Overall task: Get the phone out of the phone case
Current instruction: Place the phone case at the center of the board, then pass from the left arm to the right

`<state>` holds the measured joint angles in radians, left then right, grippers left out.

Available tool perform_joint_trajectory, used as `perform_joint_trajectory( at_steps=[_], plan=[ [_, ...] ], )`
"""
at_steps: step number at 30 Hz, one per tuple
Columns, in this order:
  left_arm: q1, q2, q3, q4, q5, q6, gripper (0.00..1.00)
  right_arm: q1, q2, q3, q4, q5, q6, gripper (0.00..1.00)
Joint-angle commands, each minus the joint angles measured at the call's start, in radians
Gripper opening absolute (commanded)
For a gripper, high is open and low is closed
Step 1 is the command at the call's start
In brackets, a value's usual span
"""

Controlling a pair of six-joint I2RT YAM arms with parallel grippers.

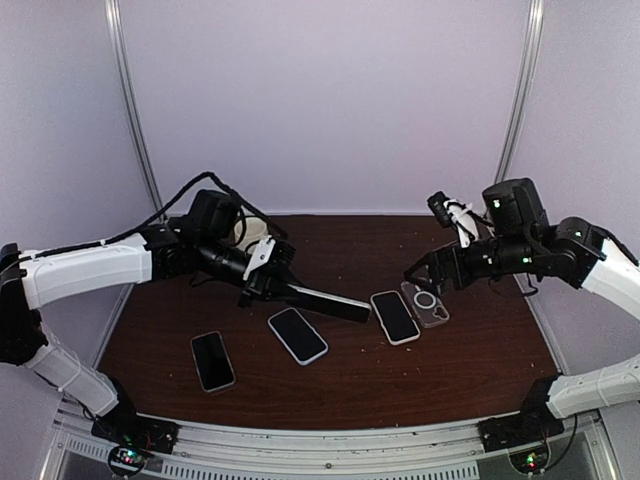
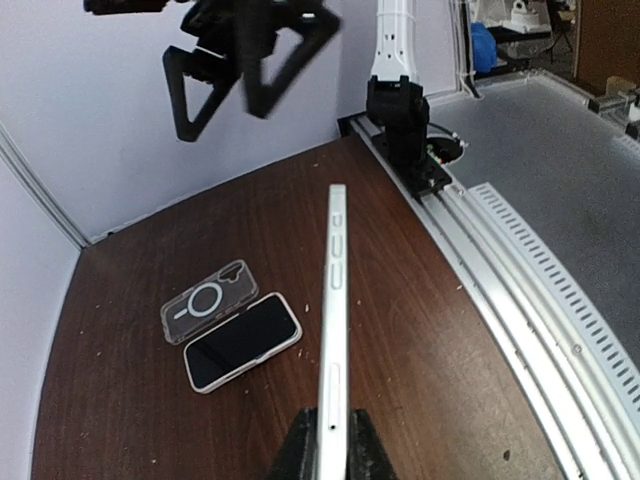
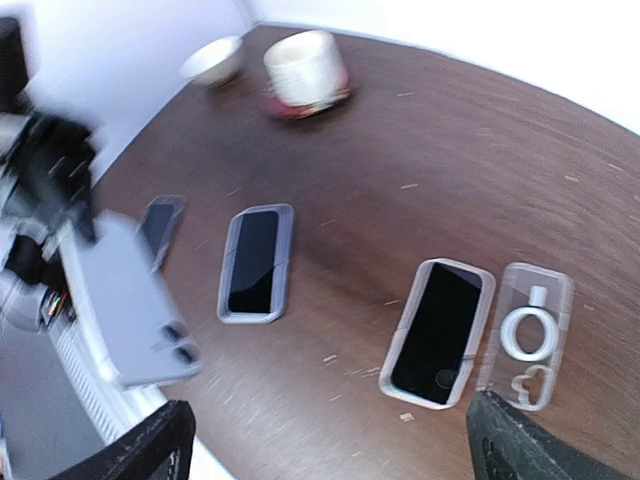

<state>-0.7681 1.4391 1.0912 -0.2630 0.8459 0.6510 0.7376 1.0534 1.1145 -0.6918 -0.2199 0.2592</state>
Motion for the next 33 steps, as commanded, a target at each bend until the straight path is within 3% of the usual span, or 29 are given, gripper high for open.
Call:
perform_joint_trajectory(
  at_steps=[1,6,12,19,25,33],
  plan=[
    [-0.019,0.071,0.101,0.07,0.159,-0.198,0.0,0.245,-0.013,0.062,-0.063,0.146,-0.005,1.0],
    [-0.047,0.17,0.144,0.158,0.226,-0.498,0.0,0.486,0.002,0.08,-0.083,0.519,-0.154,1.0],
    [-0.062,0.246,0.307,-0.021,0.089,-0.8,0.0,0.678,0.043,0.062,-0.027,0.783,-0.422,1.0],
    [-0.062,0.182,0.253,0.026,0.068,-1.17,0.0,0.702,0.086,0.013,0.089,0.786,-0.623,1.0],
    [-0.062,0.146,0.222,0.036,0.077,-1.277,0.0,0.694,0.139,0.005,0.154,0.763,-0.721,1.0],
    [-0.062,0.137,0.228,0.002,0.096,-1.26,0.0,0.622,0.207,0.064,0.143,0.58,-0.686,1.0]
  ],
)
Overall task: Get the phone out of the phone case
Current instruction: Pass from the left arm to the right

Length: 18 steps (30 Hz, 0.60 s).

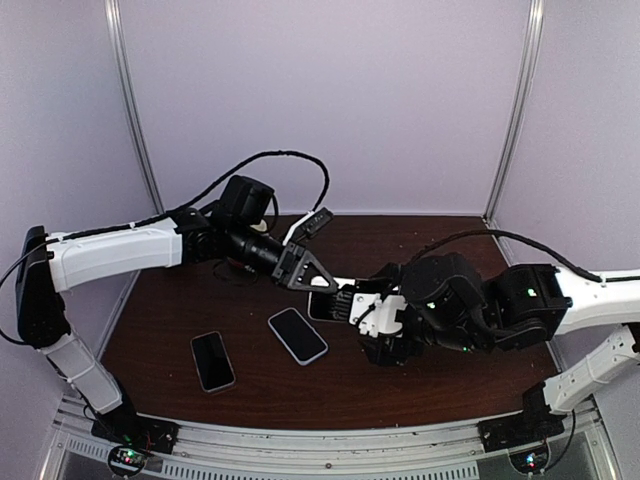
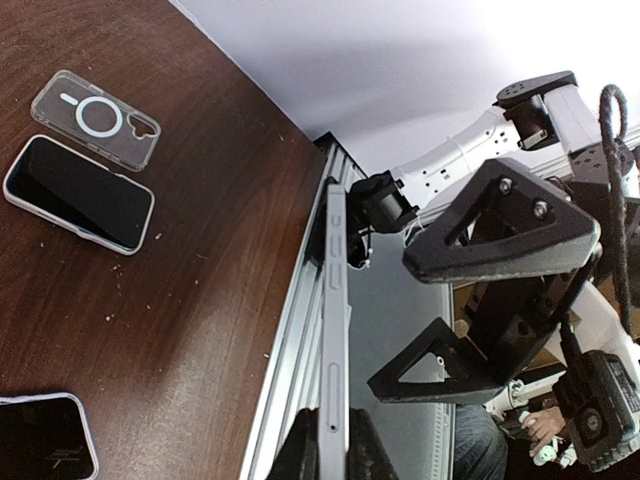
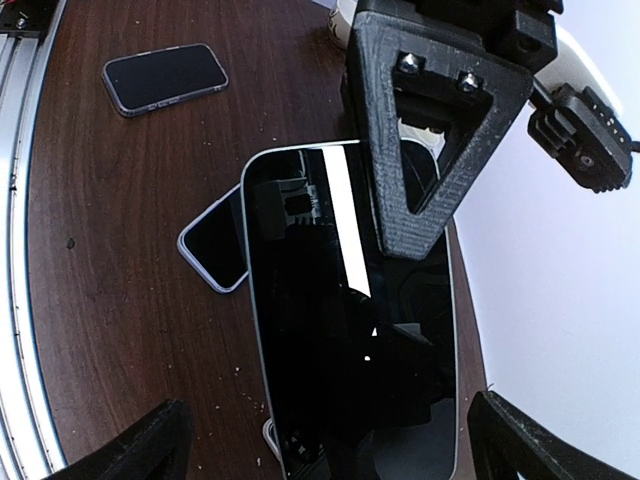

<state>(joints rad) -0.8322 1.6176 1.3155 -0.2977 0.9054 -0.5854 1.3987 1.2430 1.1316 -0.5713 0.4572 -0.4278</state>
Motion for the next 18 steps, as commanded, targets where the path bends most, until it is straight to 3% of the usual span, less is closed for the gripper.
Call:
perform_joint_trajectory(
  at_steps=[1,10,18],
  plan=[
    [0.001,-0.043,0.003,0.037,0.038,-0.024,0.0,-0.048,0.025,0.05,0.025,-0.11,0.001,1.0],
    [0.0,-0.045,0.023,-0.003,0.063,0.003,0.0,-0.118,0.08,0.087,0.027,-0.213,0.01,0.98],
    [-0.005,-0.049,0.03,-0.038,0.06,0.035,0.0,-0.149,0.117,0.108,0.011,-0.259,0.016,0.84]
  ],
)
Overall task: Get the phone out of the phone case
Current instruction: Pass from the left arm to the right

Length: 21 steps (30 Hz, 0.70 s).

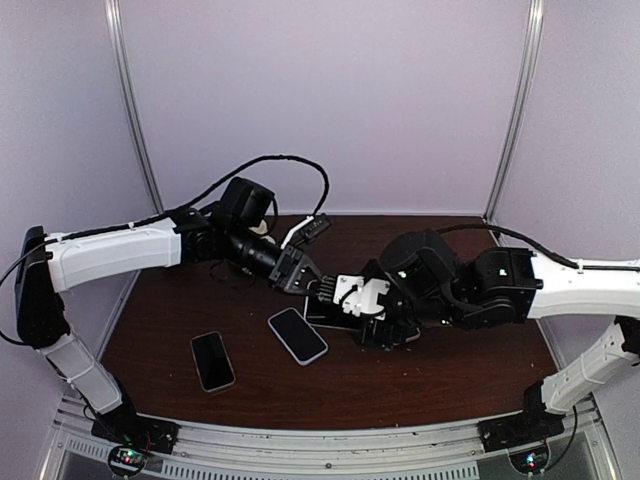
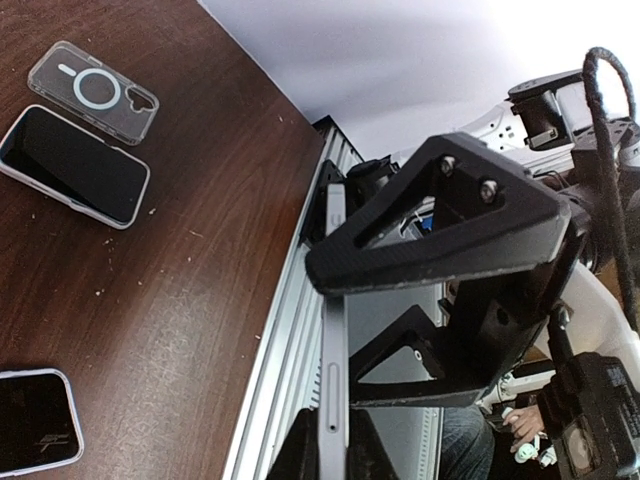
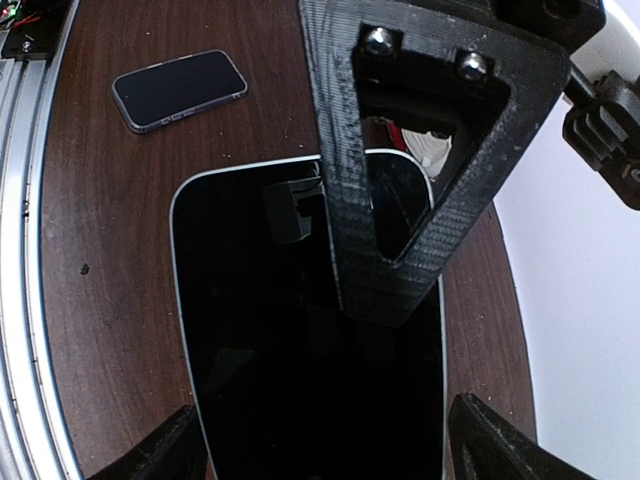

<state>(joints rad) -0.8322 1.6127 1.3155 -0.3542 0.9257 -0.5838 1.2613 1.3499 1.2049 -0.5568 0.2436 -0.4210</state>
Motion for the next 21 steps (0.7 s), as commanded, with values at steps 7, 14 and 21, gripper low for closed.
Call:
perform_joint_trajectory(
  at_steps=[7,14,21],
  plan=[
    [-0.005,-0.042,0.034,-0.001,0.042,0.061,0.0,-0.023,0.023,0.035,-0.008,-0.07,0.026,0.64],
    [-0.004,-0.04,0.043,-0.039,0.009,0.085,0.03,-0.026,0.012,0.017,0.022,-0.08,0.079,0.51],
    [0.063,-0.06,0.032,-0.144,-0.089,0.173,0.52,-0.026,-0.069,-0.085,0.109,-0.074,0.335,0.37]
  ],
)
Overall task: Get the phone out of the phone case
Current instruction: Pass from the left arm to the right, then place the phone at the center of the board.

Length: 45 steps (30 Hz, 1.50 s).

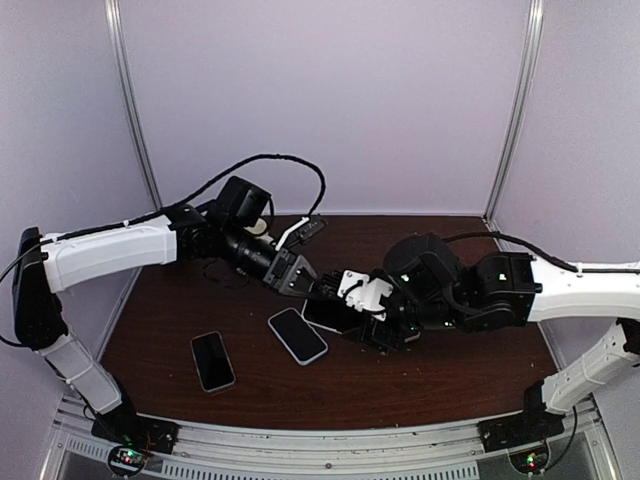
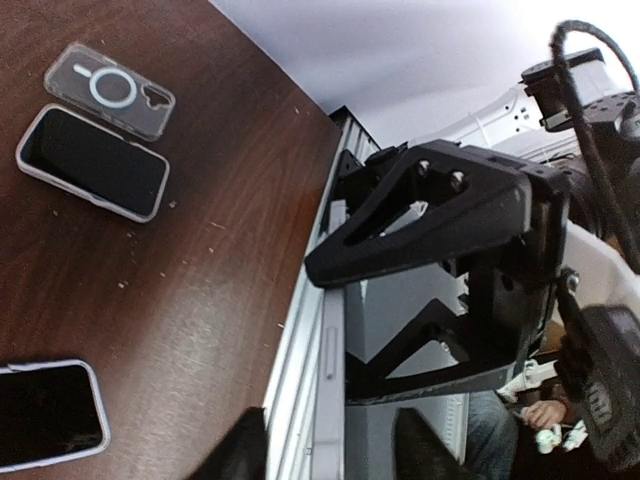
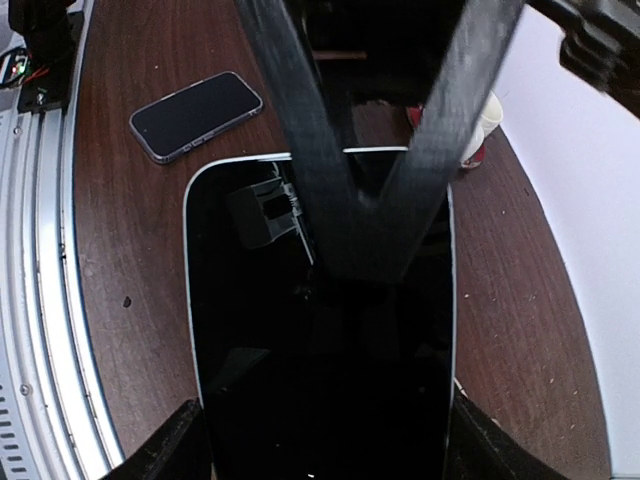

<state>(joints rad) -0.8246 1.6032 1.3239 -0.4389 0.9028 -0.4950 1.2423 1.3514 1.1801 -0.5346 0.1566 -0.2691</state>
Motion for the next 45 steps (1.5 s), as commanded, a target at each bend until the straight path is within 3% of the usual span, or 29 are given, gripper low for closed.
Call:
perform_joint_trajectory(
  at_steps=[1,4,10,12,16,29,38,45],
  plan=[
    [0.075,-0.059,0.022,-0.088,-0.095,0.104,0.6,-0.007,-0.084,-0.086,0.108,0.02,0.218,0.36],
    [0.14,-0.092,0.009,-0.159,-0.209,0.174,0.78,-0.017,-0.113,-0.151,0.176,0.039,0.348,0.35],
    [0.206,-0.164,-0.024,-0.273,-0.593,0.203,0.96,-0.121,-0.03,-0.158,0.227,0.029,0.574,0.35],
    [0.207,-0.181,-0.031,-0.322,-0.764,0.203,0.98,-0.167,0.061,-0.105,0.195,0.018,0.63,0.35],
    [0.212,-0.209,-0.063,-0.401,-0.931,0.173,0.98,-0.259,0.255,0.069,0.083,-0.014,0.689,0.39],
    [0.213,-0.331,-0.263,-0.39,-0.971,0.091,0.98,-0.399,0.741,0.47,-0.096,-0.134,0.72,0.39],
    [0.213,-0.404,-0.349,-0.359,-1.047,0.003,0.97,-0.402,0.84,0.507,-0.13,-0.154,0.725,0.45],
    [0.213,-0.44,-0.416,-0.396,-1.1,-0.103,0.97,-0.404,0.855,0.501,-0.14,-0.154,0.723,0.62]
  ],
)
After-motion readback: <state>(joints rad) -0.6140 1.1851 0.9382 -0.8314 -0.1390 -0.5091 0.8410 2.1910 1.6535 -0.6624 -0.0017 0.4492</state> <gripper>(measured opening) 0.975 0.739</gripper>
